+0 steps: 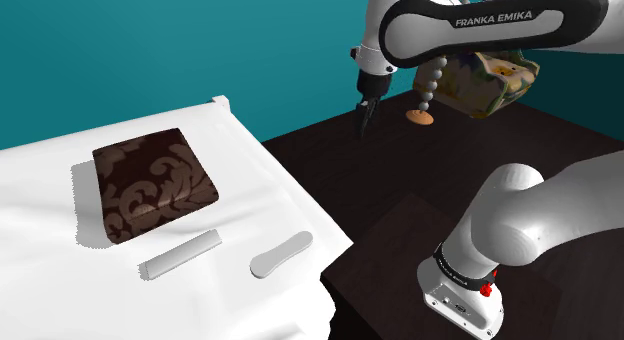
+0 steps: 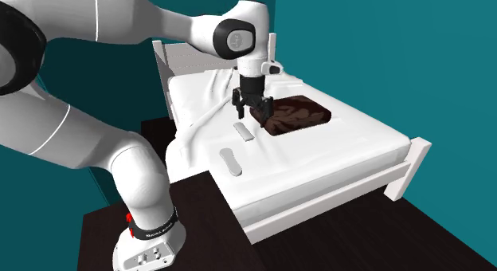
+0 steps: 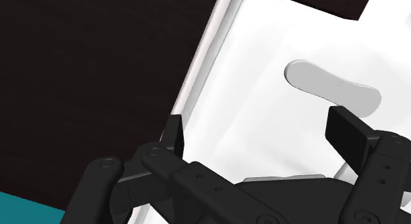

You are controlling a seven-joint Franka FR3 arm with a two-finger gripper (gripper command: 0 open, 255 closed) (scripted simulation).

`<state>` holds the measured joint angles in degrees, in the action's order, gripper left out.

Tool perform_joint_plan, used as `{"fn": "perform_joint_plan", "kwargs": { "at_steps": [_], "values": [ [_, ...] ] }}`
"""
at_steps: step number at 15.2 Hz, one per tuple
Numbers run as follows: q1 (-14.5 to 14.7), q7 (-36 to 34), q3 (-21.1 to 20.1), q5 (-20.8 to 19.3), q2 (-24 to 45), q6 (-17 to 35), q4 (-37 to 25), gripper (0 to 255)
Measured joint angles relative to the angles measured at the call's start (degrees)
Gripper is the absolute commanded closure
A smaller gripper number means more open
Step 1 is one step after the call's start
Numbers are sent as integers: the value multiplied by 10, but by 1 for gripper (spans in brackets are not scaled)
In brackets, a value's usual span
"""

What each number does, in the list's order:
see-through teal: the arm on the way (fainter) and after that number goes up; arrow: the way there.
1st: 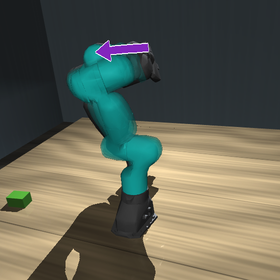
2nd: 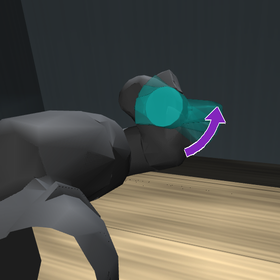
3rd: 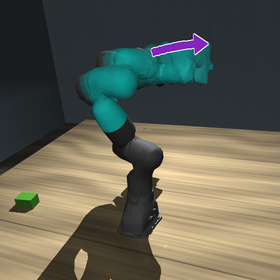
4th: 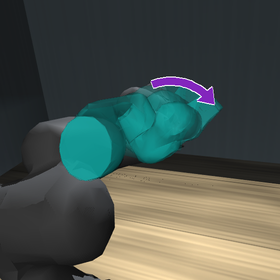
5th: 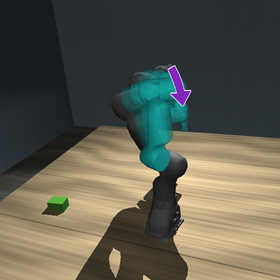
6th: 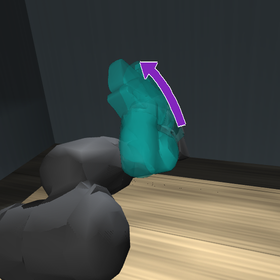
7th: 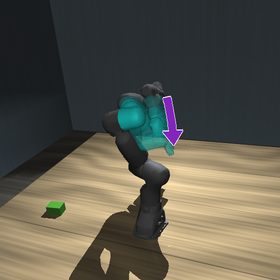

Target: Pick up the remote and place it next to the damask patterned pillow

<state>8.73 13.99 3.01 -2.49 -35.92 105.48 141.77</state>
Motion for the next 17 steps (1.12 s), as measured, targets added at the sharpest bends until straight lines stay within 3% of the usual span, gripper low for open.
{"fn": "perform_joint_plan", "kwargs": {
  "at_steps": [9,17],
  "values": [
    [67,97,-12,15,118,162,45,0],
    [120,188,-31,30,256,304,49,0]
  ]
}}
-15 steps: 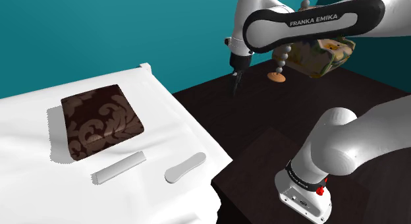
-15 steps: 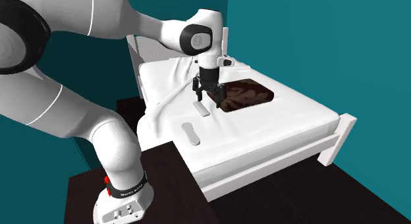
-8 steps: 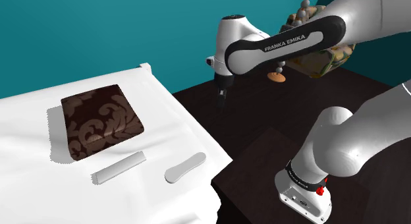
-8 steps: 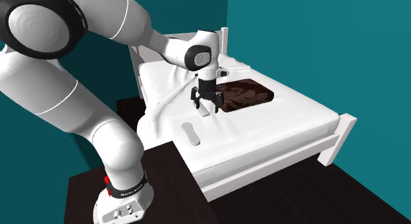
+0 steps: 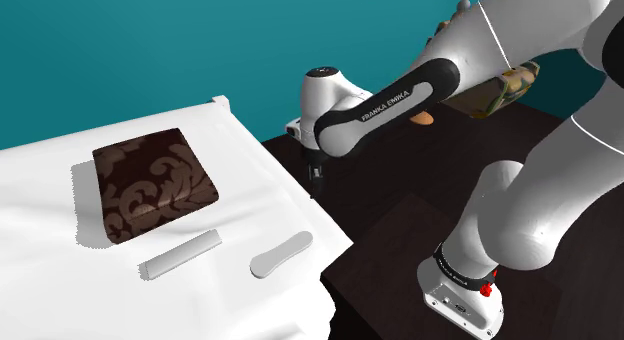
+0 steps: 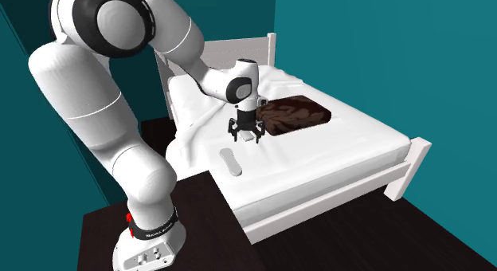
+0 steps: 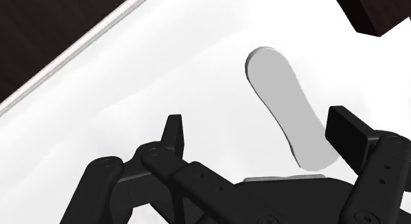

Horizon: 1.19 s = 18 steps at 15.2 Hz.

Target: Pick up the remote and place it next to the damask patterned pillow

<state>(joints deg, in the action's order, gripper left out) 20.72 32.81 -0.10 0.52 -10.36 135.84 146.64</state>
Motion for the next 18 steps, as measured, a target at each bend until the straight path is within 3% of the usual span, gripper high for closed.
{"fn": "perform_joint_plan", "kwargs": {
  "at_steps": [8,18],
  "values": [
    [46,74,-37,5,142,125,-17,0],
    [82,119,-65,-33,298,234,-63,0]
  ]
}}
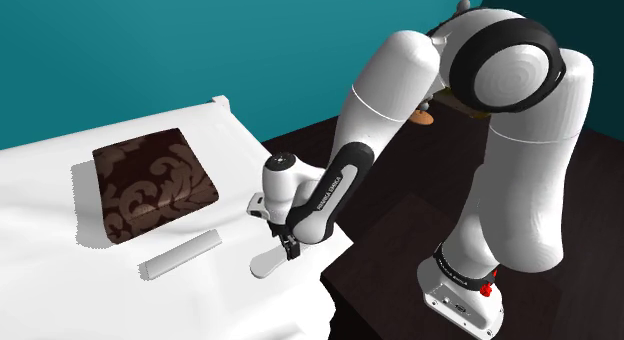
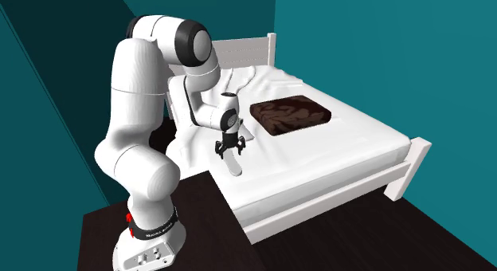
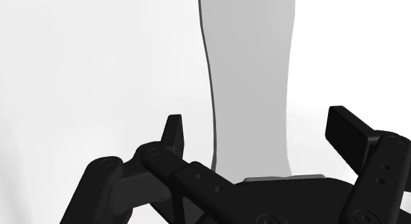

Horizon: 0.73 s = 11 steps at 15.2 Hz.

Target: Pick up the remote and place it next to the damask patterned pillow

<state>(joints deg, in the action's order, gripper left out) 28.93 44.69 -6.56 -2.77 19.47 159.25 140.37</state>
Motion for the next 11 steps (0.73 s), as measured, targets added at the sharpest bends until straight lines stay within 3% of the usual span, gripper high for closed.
{"fn": "perform_joint_plan", "kwargs": {
  "at_steps": [5,11],
  "values": [
    [8,-7,8,-9,42,33,-9,0],
    [9,-8,9,-11,48,39,-10,0]
  ]
}}
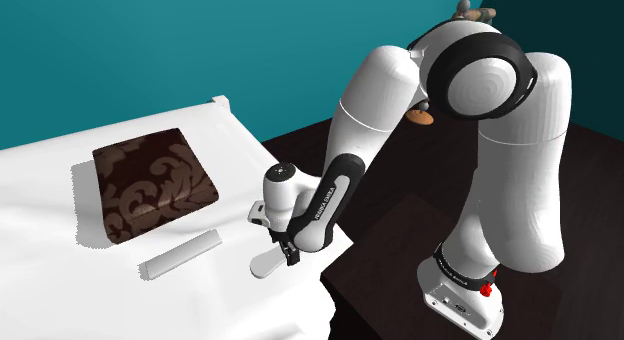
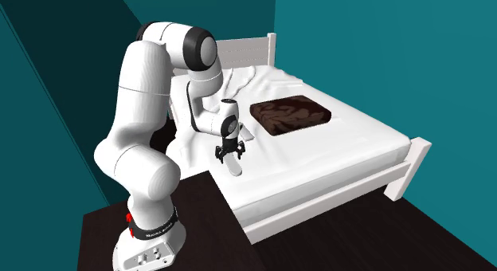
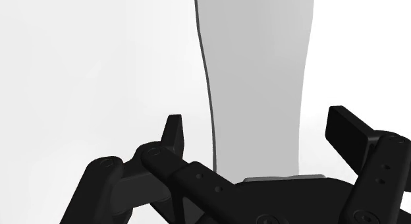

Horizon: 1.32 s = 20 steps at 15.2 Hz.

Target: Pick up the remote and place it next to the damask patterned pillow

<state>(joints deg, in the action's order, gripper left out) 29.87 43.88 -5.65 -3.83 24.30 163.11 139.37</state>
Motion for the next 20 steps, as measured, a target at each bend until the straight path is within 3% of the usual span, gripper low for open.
{"fn": "perform_joint_plan", "kwargs": {
  "at_steps": [1,12,20],
  "values": [
    [0,0,0,0,0,0,0,255],
    [0,0,-1,1,-4,-3,1,255],
    [-11,10,-14,15,-68,-55,13,255]
  ]
}}
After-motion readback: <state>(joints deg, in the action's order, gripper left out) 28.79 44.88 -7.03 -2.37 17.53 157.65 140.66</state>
